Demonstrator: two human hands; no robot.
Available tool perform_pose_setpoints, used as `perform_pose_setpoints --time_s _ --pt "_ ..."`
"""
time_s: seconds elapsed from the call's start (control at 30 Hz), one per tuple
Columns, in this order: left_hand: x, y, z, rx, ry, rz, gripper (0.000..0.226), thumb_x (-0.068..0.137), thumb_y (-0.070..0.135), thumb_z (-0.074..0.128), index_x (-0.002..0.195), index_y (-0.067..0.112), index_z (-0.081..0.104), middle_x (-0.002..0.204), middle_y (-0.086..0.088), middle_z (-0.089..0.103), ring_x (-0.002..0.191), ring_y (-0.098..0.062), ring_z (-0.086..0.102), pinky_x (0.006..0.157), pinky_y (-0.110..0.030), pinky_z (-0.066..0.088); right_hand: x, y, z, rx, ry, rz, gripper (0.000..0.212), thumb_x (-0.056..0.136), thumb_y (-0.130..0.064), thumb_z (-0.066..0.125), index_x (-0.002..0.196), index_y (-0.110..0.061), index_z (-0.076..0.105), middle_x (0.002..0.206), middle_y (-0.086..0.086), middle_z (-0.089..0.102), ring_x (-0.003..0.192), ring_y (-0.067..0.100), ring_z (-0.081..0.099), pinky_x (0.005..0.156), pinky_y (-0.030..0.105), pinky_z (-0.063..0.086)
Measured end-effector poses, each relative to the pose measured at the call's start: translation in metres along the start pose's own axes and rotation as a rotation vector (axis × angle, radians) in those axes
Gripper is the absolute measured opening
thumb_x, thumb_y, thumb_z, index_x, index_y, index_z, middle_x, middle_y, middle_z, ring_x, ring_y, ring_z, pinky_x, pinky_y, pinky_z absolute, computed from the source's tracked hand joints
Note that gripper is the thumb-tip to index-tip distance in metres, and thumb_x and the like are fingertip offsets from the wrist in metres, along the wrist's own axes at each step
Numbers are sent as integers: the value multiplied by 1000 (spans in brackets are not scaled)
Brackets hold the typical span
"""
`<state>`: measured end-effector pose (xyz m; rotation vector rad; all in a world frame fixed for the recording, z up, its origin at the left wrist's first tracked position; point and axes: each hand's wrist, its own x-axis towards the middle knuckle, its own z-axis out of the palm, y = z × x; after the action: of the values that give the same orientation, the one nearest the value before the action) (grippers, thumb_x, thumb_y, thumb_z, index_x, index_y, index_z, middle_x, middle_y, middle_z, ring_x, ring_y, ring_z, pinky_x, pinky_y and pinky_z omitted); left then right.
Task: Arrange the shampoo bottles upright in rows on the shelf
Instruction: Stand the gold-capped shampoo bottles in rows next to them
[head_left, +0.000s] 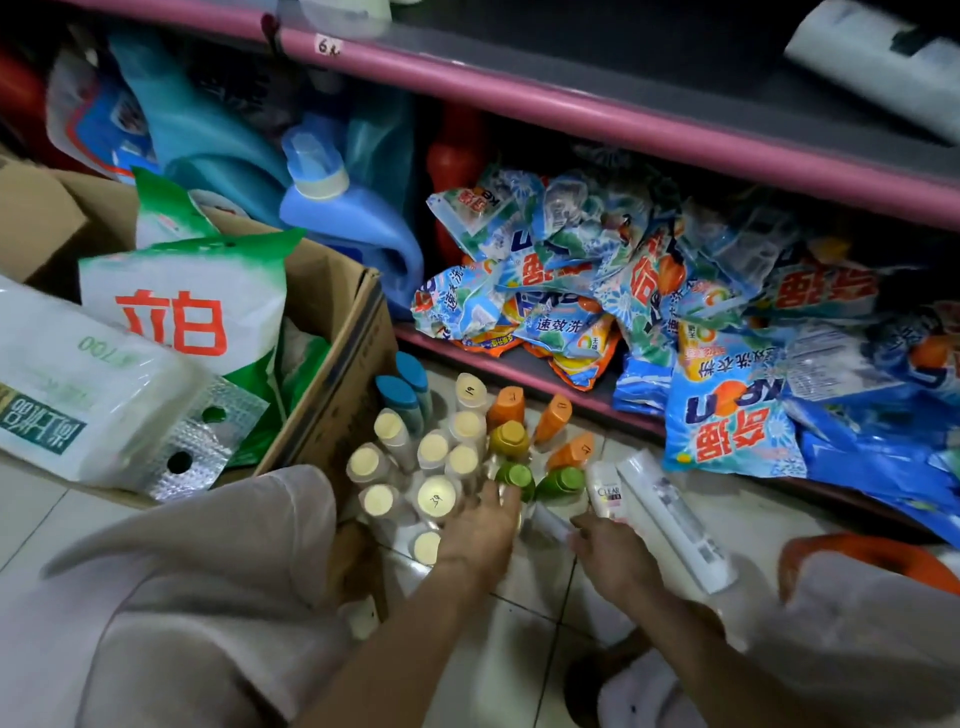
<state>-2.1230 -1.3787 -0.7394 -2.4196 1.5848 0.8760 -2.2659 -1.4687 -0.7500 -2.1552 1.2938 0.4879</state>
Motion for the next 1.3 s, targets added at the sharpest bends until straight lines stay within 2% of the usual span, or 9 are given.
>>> perform_pose_setpoints --time_s 0.17,0.4,0.53,0.67,0.8,1.0,1.1,1.2,1.3 --pt "11 -3 -5 -8 -52 10 55 85 4 57 134 9 32 131 -18 48 111 -37 56 86 -43 47 0 -7 5 -216 18 -25 28 99 -21 40 118 -23 61 117 3 65 110 20 61 85 31 49" --pt "-21 -11 -46 -232 -5 -28 60 75 28 76 127 18 47 117 -7 59 104 -24 58 86 -36 52 -31 -4 -43 -77 92 90 27 94 -29 48 108 -11 64 112 11 66 105 27 61 76 28 45" --pt "-51 -9 -96 -375 32 58 50 67 34 82 107 22 55 97 4 60 82 -9 55 61 -21 45 -68 -9 -102 38 162 51 26 93 -23 49 82 -8 67 94 16 70 86 26 64 72 29 48" --pt "-85 -11 -159 -512 198 152 40 61 35 87 88 25 60 83 10 61 78 -10 57 61 -18 42 -114 -3 -174 424 312 44 32 90 -16 56 63 -2 64 66 12 69 65 16 69 71 24 56" --pt "-114 -7 -227 -694 342 224 44 55 33 89 92 22 67 90 2 71 88 -18 67 85 -42 54 -165 -1 -234 1032 376 44 15 91 -8 57 89 3 67 80 15 73 59 21 72 55 24 58" --pt "-142 21 -318 -711 624 321 46 48 46 85 88 29 70 84 16 72 80 1 67 70 -19 53 -193 -21 -289 1628 415 -80 8 94 -6 50 98 -2 56 75 14 73 53 16 70 41 14 47" --pt "-147 25 -347 -749 699 354 50 51 41 86 96 26 70 91 11 73 88 -6 67 78 -25 54 -182 -35 -307 1873 361 -87 10 95 -3 49 103 -1 55 101 21 66 66 25 72 46 21 54" --pt "-150 27 -366 -847 758 372 43 58 34 88 95 25 69 87 13 72 79 1 67 63 -14 49 -165 -52 -319 2004 311 -75 16 97 -2 45 112 1 51 120 23 59 90 30 67 54 27 59" --pt "-151 30 -376 -913 812 376 41 58 34 87 93 28 67 89 15 71 78 2 66 60 -11 46 -144 -65 -326 2156 344 -10 25 98 -2 45 121 4 51 126 20 58 109 28 64 75 26 57"
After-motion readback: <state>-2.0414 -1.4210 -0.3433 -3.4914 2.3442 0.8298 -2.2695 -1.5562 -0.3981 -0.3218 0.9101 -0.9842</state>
